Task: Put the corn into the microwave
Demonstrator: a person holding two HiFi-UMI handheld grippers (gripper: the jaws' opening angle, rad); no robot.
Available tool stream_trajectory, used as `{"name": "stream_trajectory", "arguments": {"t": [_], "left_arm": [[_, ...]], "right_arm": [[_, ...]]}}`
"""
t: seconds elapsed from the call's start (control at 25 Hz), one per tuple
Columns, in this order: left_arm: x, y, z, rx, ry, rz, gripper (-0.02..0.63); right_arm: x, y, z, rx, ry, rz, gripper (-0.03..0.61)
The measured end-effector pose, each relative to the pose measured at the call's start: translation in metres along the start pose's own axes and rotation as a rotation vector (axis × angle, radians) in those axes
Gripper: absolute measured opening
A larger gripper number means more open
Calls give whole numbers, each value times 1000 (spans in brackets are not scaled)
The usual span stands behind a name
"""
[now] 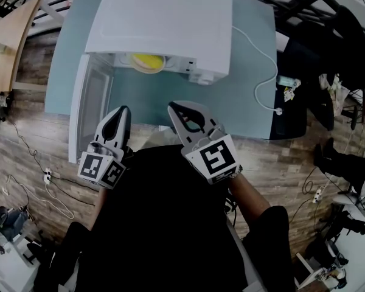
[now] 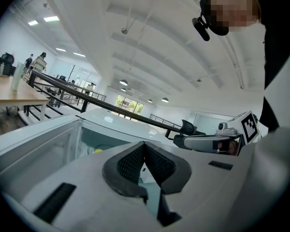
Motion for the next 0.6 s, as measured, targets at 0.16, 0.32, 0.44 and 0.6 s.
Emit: {"name": "stream_trajectory", "arguments": {"t": [0.16,0.32,0.44,0.6], "left_arm": [[-2,-1,-2,-4,-1,3,3],[-4,-2,-3,-3,8,4,3],[-6,-2,-2,-5,3,6,3],[-8,-2,-5,-11,2,0,3]], "right_arm": [[2,-1,-1,3,-4,-4,9],[1,0,-4,3,-10,-10,9],[-4,3,-3,-1,14,-3,8],[-9,6,-3,0,33,-1,8]]}}
Point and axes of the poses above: the fingertips, and each gripper's own axes: y forward along the fingers, x to its right, z out of its top, the point moved 8 cm from there along -y, backward along the fingers, and after that the axes turned 7 degrees about -z, right-handed, at the moved point
